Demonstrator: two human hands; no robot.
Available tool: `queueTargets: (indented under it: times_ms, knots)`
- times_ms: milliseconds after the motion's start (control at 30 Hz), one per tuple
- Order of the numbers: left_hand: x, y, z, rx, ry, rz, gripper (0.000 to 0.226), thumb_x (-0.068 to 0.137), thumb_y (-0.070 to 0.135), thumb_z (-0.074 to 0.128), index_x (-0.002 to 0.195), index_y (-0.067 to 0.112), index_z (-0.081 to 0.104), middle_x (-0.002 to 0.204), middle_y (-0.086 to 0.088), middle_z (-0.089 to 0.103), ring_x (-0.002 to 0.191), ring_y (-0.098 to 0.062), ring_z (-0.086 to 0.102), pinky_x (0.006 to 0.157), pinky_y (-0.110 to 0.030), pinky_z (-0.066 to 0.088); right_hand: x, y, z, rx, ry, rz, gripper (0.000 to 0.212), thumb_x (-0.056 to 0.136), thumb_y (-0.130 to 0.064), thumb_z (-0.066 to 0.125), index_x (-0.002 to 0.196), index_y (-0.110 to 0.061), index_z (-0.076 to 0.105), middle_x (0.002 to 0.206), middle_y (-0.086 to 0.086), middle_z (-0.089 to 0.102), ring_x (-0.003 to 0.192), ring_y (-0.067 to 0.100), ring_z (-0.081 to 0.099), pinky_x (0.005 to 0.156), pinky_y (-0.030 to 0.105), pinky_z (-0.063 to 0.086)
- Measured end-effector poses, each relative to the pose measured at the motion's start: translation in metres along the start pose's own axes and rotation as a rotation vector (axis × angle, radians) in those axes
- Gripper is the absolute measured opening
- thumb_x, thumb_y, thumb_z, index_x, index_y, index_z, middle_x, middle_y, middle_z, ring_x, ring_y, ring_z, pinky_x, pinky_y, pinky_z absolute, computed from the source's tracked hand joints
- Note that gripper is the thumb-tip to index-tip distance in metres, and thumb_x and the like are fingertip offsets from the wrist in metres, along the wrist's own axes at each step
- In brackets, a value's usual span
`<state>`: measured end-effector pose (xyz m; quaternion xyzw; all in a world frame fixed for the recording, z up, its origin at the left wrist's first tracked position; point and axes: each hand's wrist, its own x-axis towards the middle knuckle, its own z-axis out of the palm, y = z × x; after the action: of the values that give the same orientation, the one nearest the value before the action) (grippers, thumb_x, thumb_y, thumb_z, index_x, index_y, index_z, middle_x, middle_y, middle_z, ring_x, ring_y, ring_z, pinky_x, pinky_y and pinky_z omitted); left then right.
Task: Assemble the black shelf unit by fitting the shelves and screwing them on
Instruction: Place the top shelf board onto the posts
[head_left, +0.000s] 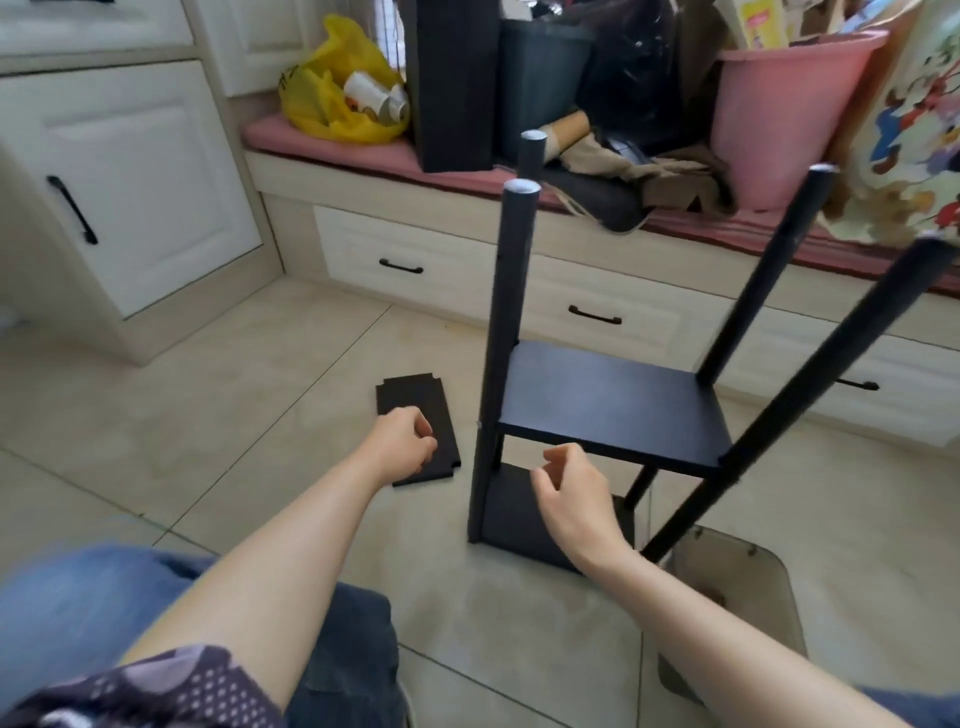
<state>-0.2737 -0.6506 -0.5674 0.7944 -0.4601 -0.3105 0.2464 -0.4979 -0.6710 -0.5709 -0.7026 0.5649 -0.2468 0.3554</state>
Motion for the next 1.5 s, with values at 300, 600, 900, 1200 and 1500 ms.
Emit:
queueTargets:
  times_ms: [300,600,900,1200,1500]
  knots:
    - [0.03,-0.107,0.03,-0.057,0.029,-0.246,0.01,0.093,0.01,0.057,0.088,0.017,0.062,0.107,-0.012,0.073,0.101,-0.033,0.068,0.09,-0.036,0.054,0.043,-0.001,0.12,-0.094,-0.373,0.167,0.034,0.103,-0.03,0.047,0.132,-0.014,0.049,0.123,0.008,0.059,0.097,0.02,0.059,0.077,0.028,0.046]
    - [0.108,-0.177,0.074,-0.138,0.0,-0.359,0.029,0.098,0.016,0.056,0.126,0.009,0.057,0.128,-0.012,0.062,0.109,-0.025,0.057,0.085,-0.025,0.04,0.124,0.025,0.241,0.009,-0.354,0.448,0.048,0.104,-0.025,0.044,0.147,-0.007,0.034,0.147,0.013,0.045,0.13,0.031,0.048,0.095,0.033,0.041]
    - [0.165,-0.206,0.095,0.0,-0.077,-0.317,0.066,0.102,0.024,0.051,0.157,0.007,0.019,0.161,-0.009,0.031,0.15,-0.036,0.018,0.117,-0.041,0.025,0.176,0.069,0.29,-0.01,-0.118,0.707,0.064,0.104,-0.031,0.043,0.157,-0.012,0.012,0.157,0.013,0.031,0.134,0.037,0.043,0.104,0.043,0.04]
    - [0.192,-0.204,0.12,-0.19,-0.091,-0.297,0.081,0.09,0.017,0.062,0.157,0.009,0.019,0.157,-0.008,0.039,0.146,-0.038,0.029,0.12,-0.045,0.026,0.199,0.086,0.297,-0.08,-0.11,0.63,0.05,0.104,-0.034,0.039,0.153,-0.027,0.031,0.146,0.013,0.038,0.13,0.03,0.042,0.105,0.037,0.037]
    - [0.185,-0.203,0.112,-0.515,0.191,-0.601,0.08,0.09,0.016,0.067,0.156,0.01,0.022,0.149,-0.018,0.039,0.134,-0.038,0.044,0.111,-0.047,0.041,0.18,0.076,0.302,0.067,-0.102,0.734,0.051,0.094,-0.029,0.065,0.13,0.0,0.043,0.138,0.019,0.044,0.12,0.035,0.05,0.095,0.036,0.043]
